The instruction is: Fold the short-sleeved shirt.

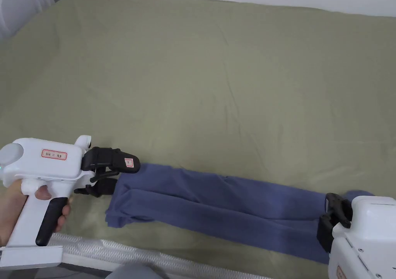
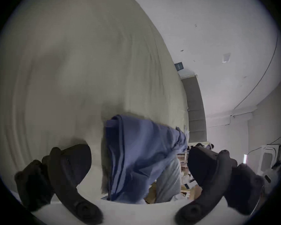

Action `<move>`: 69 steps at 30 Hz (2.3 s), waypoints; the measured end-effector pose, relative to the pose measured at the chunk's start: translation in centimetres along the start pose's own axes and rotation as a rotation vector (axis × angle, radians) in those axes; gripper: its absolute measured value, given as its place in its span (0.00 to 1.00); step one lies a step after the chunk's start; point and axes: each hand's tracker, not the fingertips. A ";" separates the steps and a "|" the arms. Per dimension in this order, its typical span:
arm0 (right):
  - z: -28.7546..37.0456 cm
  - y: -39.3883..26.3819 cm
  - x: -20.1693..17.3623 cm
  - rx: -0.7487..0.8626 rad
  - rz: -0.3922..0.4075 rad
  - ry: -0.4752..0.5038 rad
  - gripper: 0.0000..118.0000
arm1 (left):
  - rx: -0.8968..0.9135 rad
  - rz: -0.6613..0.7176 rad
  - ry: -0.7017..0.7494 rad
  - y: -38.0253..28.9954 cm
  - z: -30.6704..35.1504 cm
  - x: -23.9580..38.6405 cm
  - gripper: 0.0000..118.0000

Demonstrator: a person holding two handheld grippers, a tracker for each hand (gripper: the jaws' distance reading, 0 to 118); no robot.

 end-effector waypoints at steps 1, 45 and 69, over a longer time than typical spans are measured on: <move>0.0 0.1 0.0 0.001 0.002 0.000 0.00 | -0.011 0.035 -0.018 0.1 -0.3 0.1 1.00; 1.1 2.9 6.9 0.035 -0.093 -0.075 0.00 | 0.062 -0.321 0.448 -6.7 -12.5 23.4 0.07; -0.2 1.6 7.6 0.002 -0.107 -0.082 0.00 | 0.017 -0.321 0.315 -8.4 -15.9 18.0 0.00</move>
